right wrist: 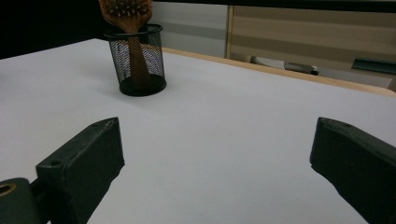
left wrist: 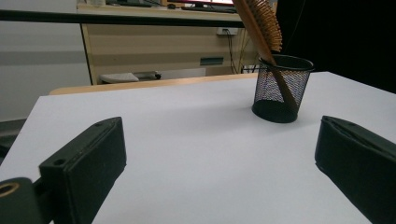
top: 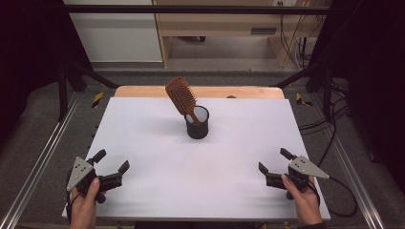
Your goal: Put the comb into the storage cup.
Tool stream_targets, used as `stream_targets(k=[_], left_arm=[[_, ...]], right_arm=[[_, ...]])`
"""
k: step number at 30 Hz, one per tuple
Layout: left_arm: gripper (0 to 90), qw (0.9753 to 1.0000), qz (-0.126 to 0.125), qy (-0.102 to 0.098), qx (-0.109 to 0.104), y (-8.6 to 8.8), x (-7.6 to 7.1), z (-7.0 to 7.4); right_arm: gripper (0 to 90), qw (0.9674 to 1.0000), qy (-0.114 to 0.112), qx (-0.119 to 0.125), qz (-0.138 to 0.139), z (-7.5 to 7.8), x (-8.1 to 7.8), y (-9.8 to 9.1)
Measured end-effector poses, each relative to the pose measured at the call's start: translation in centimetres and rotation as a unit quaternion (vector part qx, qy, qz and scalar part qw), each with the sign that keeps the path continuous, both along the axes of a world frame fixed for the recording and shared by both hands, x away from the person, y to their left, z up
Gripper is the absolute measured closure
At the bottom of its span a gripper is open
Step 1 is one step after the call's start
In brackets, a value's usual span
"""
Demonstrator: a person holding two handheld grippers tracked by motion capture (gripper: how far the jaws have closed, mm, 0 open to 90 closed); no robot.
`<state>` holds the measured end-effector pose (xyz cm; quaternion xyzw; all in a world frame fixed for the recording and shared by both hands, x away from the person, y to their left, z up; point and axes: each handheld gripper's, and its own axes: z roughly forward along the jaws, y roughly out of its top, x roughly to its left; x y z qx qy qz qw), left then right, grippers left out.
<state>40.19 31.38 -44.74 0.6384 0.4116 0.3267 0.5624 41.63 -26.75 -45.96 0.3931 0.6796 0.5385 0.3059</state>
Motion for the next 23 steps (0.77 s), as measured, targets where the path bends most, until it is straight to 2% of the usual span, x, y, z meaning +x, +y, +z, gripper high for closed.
stream_targets(k=[11,14,19,23], left_arm=[[2.0,0.9998,-0.016,-0.008,0.004,-0.5,-0.6,-0.1],[2.1,0.9997,-0.022,-0.007,-0.004,-0.7,-1.1,-0.1],[2.0,0.9996,-0.015,-0.007,-0.024,-0.4,-1.5,-0.2],[2.0,0.9990,-0.001,-0.021,-0.038,0.0,-1.5,0.1]], right_arm=[[3.1,1.0000,-0.003,0.000,0.006,-0.1,0.0,-0.1],[3.1,0.9999,-0.006,-0.003,0.014,-0.1,0.0,0.1],[3.1,0.9995,-0.010,-0.005,0.029,-0.1,-0.1,0.5],[3.1,0.9995,-0.010,-0.005,0.028,-0.1,-0.1,0.6]])
